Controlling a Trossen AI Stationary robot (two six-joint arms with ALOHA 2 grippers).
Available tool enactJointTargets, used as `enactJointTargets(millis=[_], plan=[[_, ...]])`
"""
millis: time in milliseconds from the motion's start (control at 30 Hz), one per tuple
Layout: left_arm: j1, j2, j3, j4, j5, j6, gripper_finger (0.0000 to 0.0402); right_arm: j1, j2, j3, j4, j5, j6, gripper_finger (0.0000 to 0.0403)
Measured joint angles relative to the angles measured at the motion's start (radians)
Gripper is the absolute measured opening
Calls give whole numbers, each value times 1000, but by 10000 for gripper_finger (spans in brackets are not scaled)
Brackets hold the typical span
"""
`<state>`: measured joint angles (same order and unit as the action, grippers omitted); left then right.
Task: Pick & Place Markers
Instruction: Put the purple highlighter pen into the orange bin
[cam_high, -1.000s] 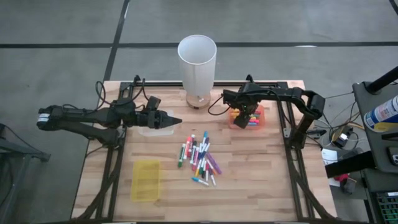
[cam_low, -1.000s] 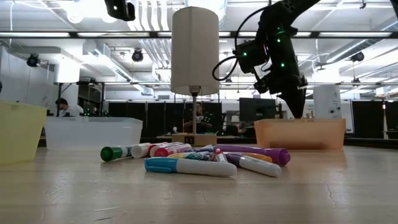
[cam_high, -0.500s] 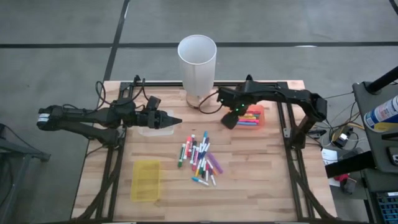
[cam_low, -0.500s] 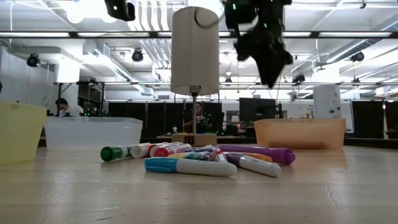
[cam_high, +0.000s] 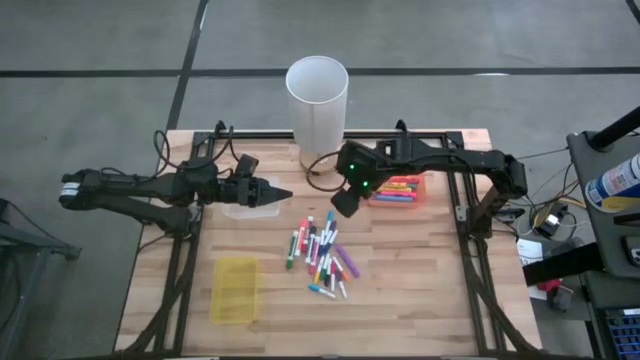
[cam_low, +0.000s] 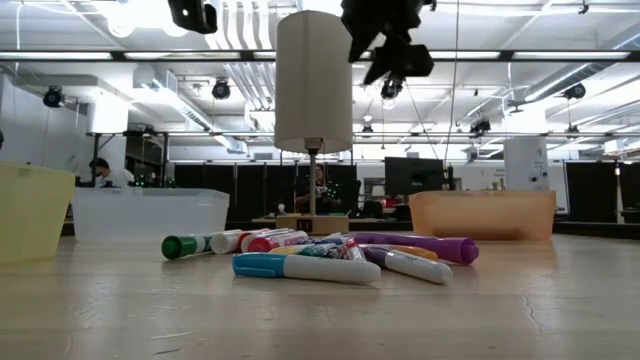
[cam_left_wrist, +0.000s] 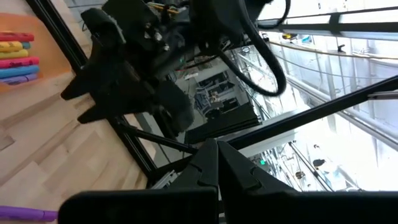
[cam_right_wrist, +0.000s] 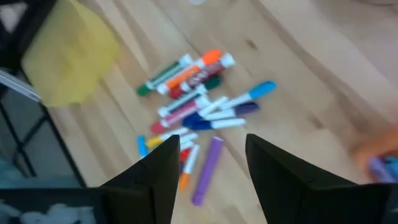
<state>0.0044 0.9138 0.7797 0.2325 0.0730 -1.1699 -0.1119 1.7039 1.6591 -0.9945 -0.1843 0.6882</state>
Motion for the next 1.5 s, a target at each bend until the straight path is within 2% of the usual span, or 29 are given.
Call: enactJointTargets(millis=[300,533,767,900,1500], plan=[[0,0,0,0,9,-9,0,92,1,-65,122,0,122,178],[0,0,0,0,16,4,0,120,1,-105,200,0,197,178],[0,0,0,-2,160,33,0,139,1,-132,207,3,302,178],[-1,0,0,-2,200,36,0,169,1,-146,209,1,366,177],[0,0,0,-2,200,28,0,301,2,-306,224,-1,564,169]])
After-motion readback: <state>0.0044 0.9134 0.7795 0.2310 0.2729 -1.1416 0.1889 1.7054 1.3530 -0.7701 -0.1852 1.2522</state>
